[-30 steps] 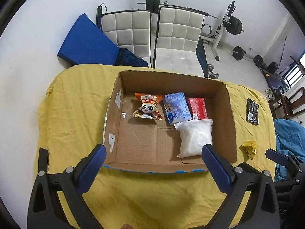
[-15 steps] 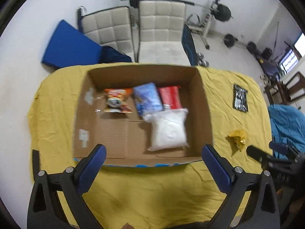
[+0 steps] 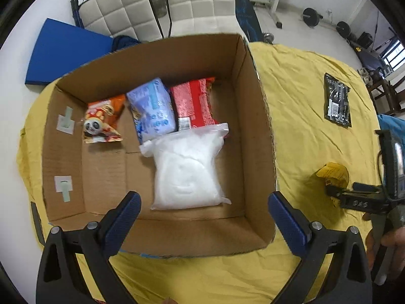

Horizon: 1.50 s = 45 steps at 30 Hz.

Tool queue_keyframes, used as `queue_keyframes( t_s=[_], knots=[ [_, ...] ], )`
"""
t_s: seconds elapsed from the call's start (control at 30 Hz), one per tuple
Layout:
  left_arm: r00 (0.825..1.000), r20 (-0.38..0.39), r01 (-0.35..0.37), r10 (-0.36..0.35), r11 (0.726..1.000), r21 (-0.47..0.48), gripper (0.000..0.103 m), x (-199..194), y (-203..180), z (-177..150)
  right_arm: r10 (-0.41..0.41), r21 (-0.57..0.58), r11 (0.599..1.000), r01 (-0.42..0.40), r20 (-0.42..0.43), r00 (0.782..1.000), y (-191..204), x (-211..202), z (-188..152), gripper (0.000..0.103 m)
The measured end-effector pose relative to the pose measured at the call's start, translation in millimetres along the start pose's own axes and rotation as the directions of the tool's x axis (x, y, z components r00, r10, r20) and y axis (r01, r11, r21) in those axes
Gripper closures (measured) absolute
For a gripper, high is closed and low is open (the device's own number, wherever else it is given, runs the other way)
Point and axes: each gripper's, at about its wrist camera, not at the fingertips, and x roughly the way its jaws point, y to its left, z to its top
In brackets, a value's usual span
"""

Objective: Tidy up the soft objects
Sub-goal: 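Grasp the yellow pouch with right tool while left tool grasps black snack pack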

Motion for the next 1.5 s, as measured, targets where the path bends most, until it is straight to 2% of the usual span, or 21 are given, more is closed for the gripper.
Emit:
queue_keyframes(
  t_s=[0.03, 0.07, 0.1, 0.17, 0.2, 0.33, 0.5, 0.67, 0.8, 0.97, 1.1, 1.2, 1.3, 1.37, 1.4, 1.47, 1.5],
  knots=[
    [1.0, -0.007, -0.004, 0.004, 1.0, 0.0, 0.0, 2.8, -2.1, 1.1, 0.015, -0.007, 1.0, -0.015, -0.026, 1.0, -0.3, 8.5, 1.8, 0.02],
    [1.0, -0.012, -0.006, 0.006, 1.0, 0.0, 0.0, 4.3, -5.3, 2.4, 0.022, -0.015, 1.0, -0.023, -0.052, 0.998, 0.0, 16.8, 3.2, 0.036],
    [1.0, -0.013, -0.004, 0.004, 1.0, 0.001, 0.0, 4.4, -7.5, 3.6, 0.027, -0.022, 0.999, -0.029, -0.068, 0.997, 0.6, 22.3, 3.9, 0.043],
    [1.0, -0.013, -0.003, 0.003, 1.0, 0.008, 0.0, 3.4, -15.7, 6.2, 0.012, -0.033, 0.999, -0.014, -0.077, 0.997, 0.1, 28.7, 4.5, 0.045],
    [1.0, -0.01, 0.0, 0.0, 1.0, 0.018, 0.0, 0.9, -22.1, 8.5, 0.012, -0.037, 0.999, -0.015, -0.072, 0.997, -0.9, 29.4, 4.2, 0.05],
    [0.999, 0.034, 0.0, -0.002, 0.998, 0.062, 0.0, -14.1, -48.4, 20.2, 0.044, -0.03, 0.998, -0.046, -0.059, 0.997, -10.9, 21.7, 2.7, 0.06],
    [0.996, 0.075, 0.033, -0.043, 0.991, 0.131, 0.0, -27.5, -96.6, 46.7, 0.063, -0.026, 0.998, -0.063, -0.024, 0.998, -32.2, -2.0, 8.3, 0.062],
    [0.993, 0.061, 0.089, -0.103, 0.977, 0.193, 0.0, -13.6, -151.8, 79.9, 0.074, 0.024, 0.997, -0.075, 0.035, 0.997, -65.1, -27.6, 23.0, 0.062],
    [0.99, 0.012, 0.135, -0.142, 0.961, 0.24, 0.0, 14.0, -196.0, 109.4, 0.072, 0.095, 0.992, -0.08, 0.081, 0.994, -102.1, -43.9, 48.3, 0.062],
    [0.982, -0.095, 0.186, -0.166, 0.945, 0.27, 0.0, 66.6, -243.6, 146.2, 0.05, 0.194, 0.978, -0.077, 0.139, 0.989, -156.6, -65.4, 87.0, 0.063],
    [0.959, -0.202, 0.245, -0.198, 0.939, 0.243, 0.0, 111.4, -269.6, 167.3, -0.017, 0.262, 0.965, -0.032, 0.179, 0.984, -187.8, -69.6, 111.8, 0.062],
    [0.943, -0.252, 0.276, -0.219, 0.936, 0.22, 0.0, 132.7, -282.4, 174.6, -0.053, 0.288, 0.958, -0.002, 0.182, 0.982, -199.6, -59.2, 123.5, 0.062],
    [0.939, -0.27, 0.278, -0.211, 0.93, 0.24, 0.0, 144.8, -295.1, 175.4, -0.058, 0.284, 0.959, 0.007, 0.17, 0.984, -207.8, -44.7, 130.3, 0.062],
    [0.938, -0.279, 0.28, -0.205, 0.924, 0.262, 0.009, 148.3, -301.2, 173.6, -0.061, 0.261, 0.965, 0.016, 0.164, 0.985, -201.0, -35.0, 130.9, 0.06],
    [0.944, -0.27, 0.268, -0.192, 0.922, 0.281, 0.01, 148.3, -303.7, 171.9, -0.061, 0.253, 0.967, 0.017, 0.166, 0.984, -195.8, -30.5, 131.0, 0.058],
    [0.958, -0.237, 0.236, -0.162, 0.915, 0.328, 0.023, 143.4, -309.1, 169.0, -0.054, 0.224, 0.974, 0.021, 0.142, 0.988, -190.3, -23.0, 130.5, 0.053],
    [0.966, -0.213, 0.216, -0.148, 0.912, 0.348, 0.037, 140.3, -312.2, 169.6, -0.041, 0.218, 0.976, 0.013, 0.124, 0.991, -188.6, -20.1, 128.6, 0.047]
  ],
)
